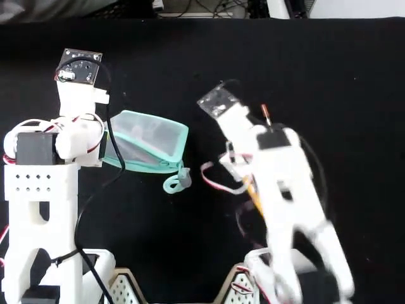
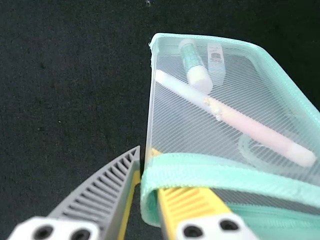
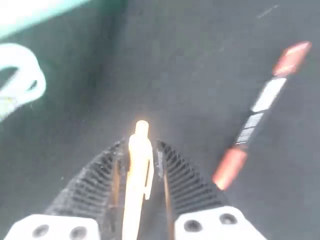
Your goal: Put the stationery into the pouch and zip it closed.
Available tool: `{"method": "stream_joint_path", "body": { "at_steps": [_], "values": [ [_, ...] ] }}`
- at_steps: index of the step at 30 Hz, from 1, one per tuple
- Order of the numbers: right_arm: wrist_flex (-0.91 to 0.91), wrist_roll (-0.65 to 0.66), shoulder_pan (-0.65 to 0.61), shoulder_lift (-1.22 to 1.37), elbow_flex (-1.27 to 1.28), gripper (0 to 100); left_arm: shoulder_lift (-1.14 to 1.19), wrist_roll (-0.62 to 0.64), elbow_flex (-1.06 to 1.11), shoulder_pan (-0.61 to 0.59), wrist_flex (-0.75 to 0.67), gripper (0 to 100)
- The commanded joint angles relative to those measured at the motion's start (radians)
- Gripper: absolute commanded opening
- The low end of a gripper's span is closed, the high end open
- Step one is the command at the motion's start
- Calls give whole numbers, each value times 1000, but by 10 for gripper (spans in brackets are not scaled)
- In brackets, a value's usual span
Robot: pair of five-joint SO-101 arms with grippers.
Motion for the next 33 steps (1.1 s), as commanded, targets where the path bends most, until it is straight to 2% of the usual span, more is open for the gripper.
{"method": "stream_joint_path", "body": {
  "at_steps": [1,5,10,14,20,26,33],
  "values": [
    [-8,-78,-44,-371,-2,12,-3,-8,-7,-13,-9,30],
    [-43,-157,-207,-648,-30,12,-3,-8,-7,-13,-9,30],
    [-281,-236,-393,-871,-35,13,-3,-8,-7,-13,-9,30],
    [-410,-252,-531,-901,-35,13,-3,-5,-7,-13,-12,30],
    [-486,-252,-701,-900,-18,13,-3,-5,-7,-13,-12,30],
    [-634,-233,-752,-900,159,13,-3,-6,-7,-13,-12,30],
    [-858,-61,-752,-900,464,13,-3,-6,-7,-13,-12,30]
  ]
}}
